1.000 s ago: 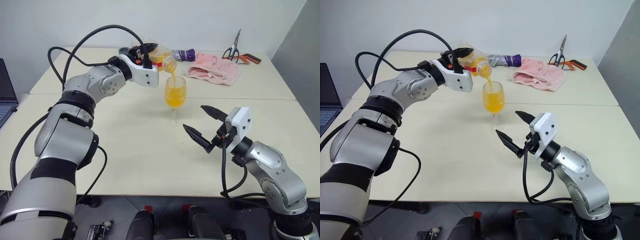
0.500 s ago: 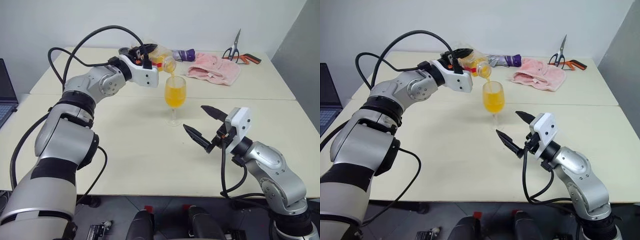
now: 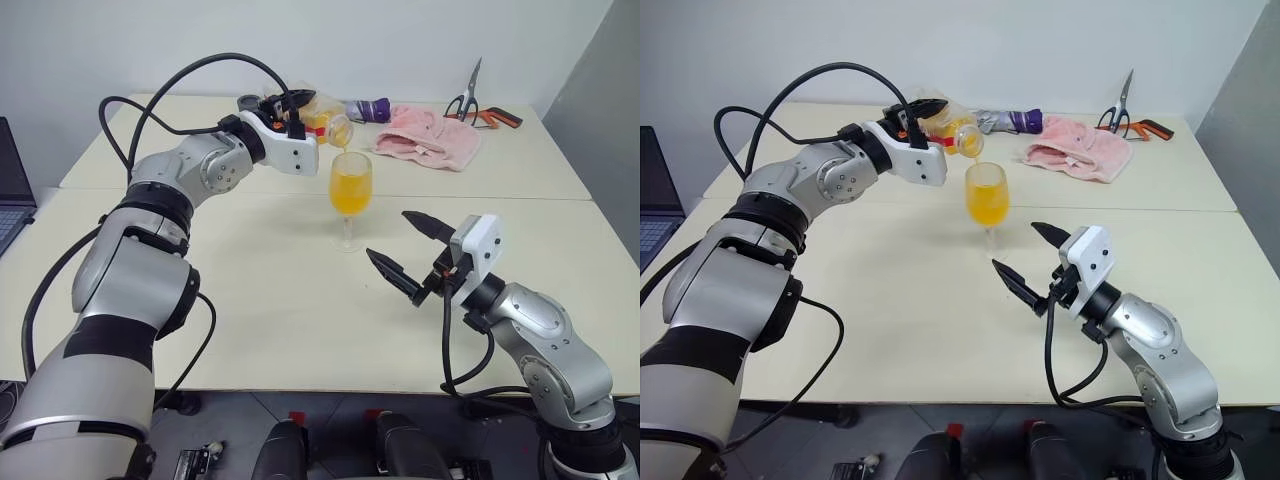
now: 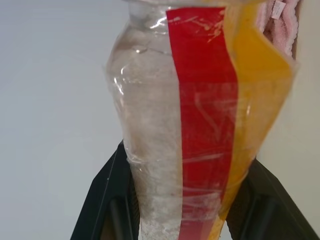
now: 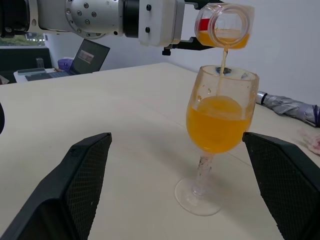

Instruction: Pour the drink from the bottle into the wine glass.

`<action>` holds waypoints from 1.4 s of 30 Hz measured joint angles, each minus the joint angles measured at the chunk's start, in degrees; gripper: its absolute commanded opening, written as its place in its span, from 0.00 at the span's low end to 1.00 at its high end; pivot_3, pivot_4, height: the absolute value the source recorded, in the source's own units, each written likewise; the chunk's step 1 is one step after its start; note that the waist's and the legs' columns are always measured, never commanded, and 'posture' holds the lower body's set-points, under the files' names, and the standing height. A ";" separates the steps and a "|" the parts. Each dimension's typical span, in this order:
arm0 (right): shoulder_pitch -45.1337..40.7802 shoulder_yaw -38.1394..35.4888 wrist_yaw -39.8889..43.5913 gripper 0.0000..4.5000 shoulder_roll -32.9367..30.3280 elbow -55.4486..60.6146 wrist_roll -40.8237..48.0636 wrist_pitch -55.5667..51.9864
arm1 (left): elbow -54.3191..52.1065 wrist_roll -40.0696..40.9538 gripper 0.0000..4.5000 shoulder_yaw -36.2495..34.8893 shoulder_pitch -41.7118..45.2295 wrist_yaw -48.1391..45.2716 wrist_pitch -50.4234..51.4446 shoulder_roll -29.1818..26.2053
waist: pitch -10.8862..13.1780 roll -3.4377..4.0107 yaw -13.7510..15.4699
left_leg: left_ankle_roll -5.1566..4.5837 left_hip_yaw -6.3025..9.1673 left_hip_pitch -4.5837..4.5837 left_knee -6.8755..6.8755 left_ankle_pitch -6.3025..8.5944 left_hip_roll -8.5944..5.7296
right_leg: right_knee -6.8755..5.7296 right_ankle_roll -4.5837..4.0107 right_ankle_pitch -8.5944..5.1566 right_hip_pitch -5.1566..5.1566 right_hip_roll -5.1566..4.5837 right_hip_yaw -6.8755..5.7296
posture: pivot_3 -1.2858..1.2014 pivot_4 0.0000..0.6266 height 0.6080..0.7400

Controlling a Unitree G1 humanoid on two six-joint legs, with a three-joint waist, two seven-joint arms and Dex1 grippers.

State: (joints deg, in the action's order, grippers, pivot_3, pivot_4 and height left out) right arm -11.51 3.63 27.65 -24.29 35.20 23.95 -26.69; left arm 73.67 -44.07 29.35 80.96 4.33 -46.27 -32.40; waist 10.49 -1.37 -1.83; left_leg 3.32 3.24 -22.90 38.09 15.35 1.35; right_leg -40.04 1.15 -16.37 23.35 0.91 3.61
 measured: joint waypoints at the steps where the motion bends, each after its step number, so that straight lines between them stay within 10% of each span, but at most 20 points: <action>1: 0.11 0.00 0.00 1.00 0.00 0.00 0.00 0.00 | 0.00 -0.01 0.38 0.02 0.00 0.01 0.00 0.00 | 0.00 0.00 0.00 | 0.00 0.00 0.00 0.00 0.00 0.00 | 0.00 0.00 0.00 0.00 0.00 0.00 | 0.52 0.24 1.00; 20: 0.27 0.39 -0.04 1.00 0.15 0.00 -0.16 0.00 | 0.40 0.82 0.38 -0.20 0.71 -0.87 0.87 0.22 | 0.00 0.00 0.00 | 0.00 0.00 0.00 0.00 0.00 0.00 | -0.01 0.00 0.00 0.00 0.00 0.00 | 0.52 0.24 1.00; 42: -0.79 1.73 0.84 1.00 -0.04 -0.01 -1.75 -0.62 | -3.49 34.64 0.38 -27.08 -8.76 -30.23 14.71 6.44 | -0.01 0.01 -0.17 | 0.01 0.00 0.05 0.07 -0.01 0.02 | -0.13 -0.01 0.01 0.00 0.00 0.02 | 0.52 0.24 1.00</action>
State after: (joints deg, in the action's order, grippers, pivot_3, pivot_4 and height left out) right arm -12.31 5.36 28.49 -24.34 35.19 22.19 -27.32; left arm 70.19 -9.42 2.27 72.19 -25.89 -31.55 -25.95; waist 10.48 -1.36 -2.00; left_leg 3.32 3.24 -22.84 38.16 15.34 1.36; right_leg -40.17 1.14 -16.36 23.35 0.91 3.63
